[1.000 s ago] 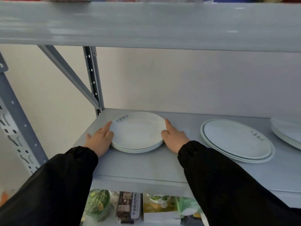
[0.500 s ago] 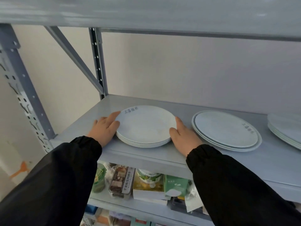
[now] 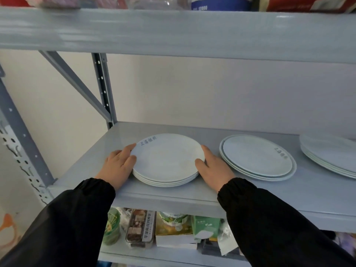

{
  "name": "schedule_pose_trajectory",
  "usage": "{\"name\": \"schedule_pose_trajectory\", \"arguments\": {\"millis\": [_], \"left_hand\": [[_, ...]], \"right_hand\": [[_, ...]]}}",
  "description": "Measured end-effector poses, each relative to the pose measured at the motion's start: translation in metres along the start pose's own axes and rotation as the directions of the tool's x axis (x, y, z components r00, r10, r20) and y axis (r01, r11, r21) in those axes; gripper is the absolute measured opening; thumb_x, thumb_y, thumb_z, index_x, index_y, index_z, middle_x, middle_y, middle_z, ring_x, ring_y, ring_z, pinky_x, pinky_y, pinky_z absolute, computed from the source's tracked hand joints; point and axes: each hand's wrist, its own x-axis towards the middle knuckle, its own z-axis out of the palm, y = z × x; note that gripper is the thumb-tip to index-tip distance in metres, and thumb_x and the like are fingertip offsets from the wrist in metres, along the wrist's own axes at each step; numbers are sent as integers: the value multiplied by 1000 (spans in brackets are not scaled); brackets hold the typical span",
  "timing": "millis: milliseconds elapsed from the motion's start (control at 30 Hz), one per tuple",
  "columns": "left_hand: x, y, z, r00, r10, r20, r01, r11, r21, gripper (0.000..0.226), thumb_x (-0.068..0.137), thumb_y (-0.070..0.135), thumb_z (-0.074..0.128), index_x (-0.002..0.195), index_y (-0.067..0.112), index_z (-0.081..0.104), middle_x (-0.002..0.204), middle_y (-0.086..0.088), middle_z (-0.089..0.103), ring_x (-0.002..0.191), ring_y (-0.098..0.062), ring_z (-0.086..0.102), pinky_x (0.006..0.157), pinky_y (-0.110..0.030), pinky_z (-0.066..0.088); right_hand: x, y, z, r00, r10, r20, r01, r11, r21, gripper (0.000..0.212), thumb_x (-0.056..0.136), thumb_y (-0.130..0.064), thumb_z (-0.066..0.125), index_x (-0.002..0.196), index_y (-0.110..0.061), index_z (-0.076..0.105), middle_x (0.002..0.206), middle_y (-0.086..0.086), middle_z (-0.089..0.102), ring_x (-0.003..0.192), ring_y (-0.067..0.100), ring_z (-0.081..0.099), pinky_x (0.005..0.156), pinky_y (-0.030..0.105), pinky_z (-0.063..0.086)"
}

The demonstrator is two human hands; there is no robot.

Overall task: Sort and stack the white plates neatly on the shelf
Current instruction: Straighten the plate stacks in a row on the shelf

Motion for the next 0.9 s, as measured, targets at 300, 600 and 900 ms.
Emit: {"name": "schedule_pose_trajectory", "arguments": {"millis": [300,600,900], "left_hand": [[2,-14,-5,996,-22,-89,5,983,-183,62,89,62,31,147,40,35,151,4,38,141,-16,28,115,-38,21],[-24,141,55,850,269,-452,-399,890,-221,37,97,19,48,132,29,49,127,8,51,114,-3,52,90,-23,41],[2,229,194,991,133,-23,-134,942,-308,55,99,26,41,152,20,28,153,6,30,130,3,28,102,-13,17]], "right_hand": [[-14,-5,-3,999,-35,-38,38,997,68,62,97,-53,38,151,-24,25,144,1,47,129,19,45,102,29,35],[-40,60,-105,926,-248,-284,251,968,-23,55,94,-47,43,144,-24,43,148,-5,45,136,7,38,110,20,26],[-18,173,-178,980,48,-195,-36,997,68,53,100,-36,46,150,-22,33,155,-3,33,141,14,30,106,17,19]]}}
